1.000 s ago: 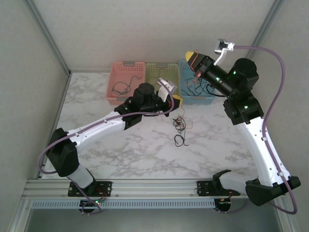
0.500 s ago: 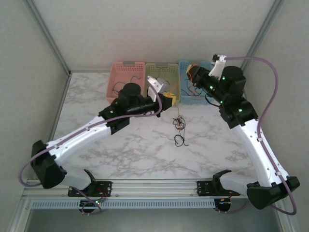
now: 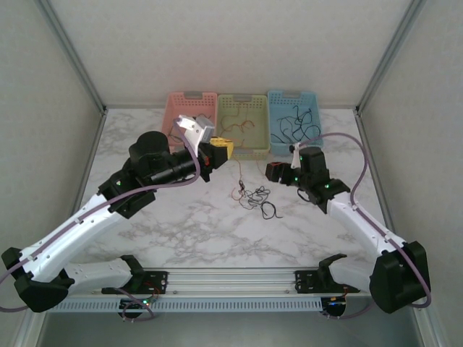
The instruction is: Untangle the cables
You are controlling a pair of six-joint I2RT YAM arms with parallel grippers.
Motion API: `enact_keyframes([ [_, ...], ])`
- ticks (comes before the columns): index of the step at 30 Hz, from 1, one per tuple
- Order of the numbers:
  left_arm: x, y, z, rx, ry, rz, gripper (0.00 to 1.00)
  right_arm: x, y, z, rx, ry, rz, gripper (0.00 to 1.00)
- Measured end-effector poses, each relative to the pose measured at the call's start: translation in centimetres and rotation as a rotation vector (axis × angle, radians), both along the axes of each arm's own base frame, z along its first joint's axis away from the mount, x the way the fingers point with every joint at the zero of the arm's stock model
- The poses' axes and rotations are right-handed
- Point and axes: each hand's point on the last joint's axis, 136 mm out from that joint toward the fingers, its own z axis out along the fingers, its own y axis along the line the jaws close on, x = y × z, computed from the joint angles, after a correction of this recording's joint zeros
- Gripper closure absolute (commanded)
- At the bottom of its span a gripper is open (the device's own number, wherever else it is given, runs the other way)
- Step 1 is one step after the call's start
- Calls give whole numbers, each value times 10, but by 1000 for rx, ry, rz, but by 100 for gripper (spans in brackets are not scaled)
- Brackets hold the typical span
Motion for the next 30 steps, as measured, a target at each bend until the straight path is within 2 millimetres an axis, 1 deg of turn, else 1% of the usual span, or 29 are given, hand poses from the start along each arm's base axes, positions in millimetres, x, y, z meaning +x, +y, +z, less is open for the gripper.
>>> enact_keyframes([
  [3, 1, 3, -3, 19, 14, 16, 100, -9, 5, -17, 29, 6, 40, 20],
  [5, 1, 4, -3, 24, 18, 20, 100, -12, 7, -22, 36, 10, 52, 19],
  [7, 1, 5, -3, 29, 21, 24, 100, -11, 9, -20, 44, -4, 60, 17],
  [10, 3, 6, -5, 35, 24, 38, 100, -8, 9, -12, 45, -41, 65, 10],
  [12, 4, 7, -7, 43, 29, 46, 100, -7, 6, -5, 51, -70, 60, 2],
  [13, 4, 8, -8, 46, 32, 49, 100, -6, 2, 0, 55, -86, 48, 1],
  [16, 4, 12, -8, 50, 32, 64, 100, 2, -19, 15, 61, -136, -42, 1],
  [17, 3, 14, -7, 47, 30, 69, 100, 6, -30, 19, 58, -145, -92, 1],
  [21, -2, 23, -4, 35, 20, 77, 100, 17, -78, 16, 47, -108, -294, 3],
  [23, -4, 26, -5, 33, 22, 84, 100, 20, -89, 16, 69, -99, -333, 8],
  [25, -4, 29, -7, 32, 30, 91, 100, 20, -82, 23, 119, -120, -296, 13],
  [27, -3, 30, -9, 29, 43, 105, 100, 14, -66, 28, 184, -136, -217, 20],
  [30, 3, 34, -10, 14, 71, 151, 100, 1, -39, 28, 237, -136, -90, 32],
])
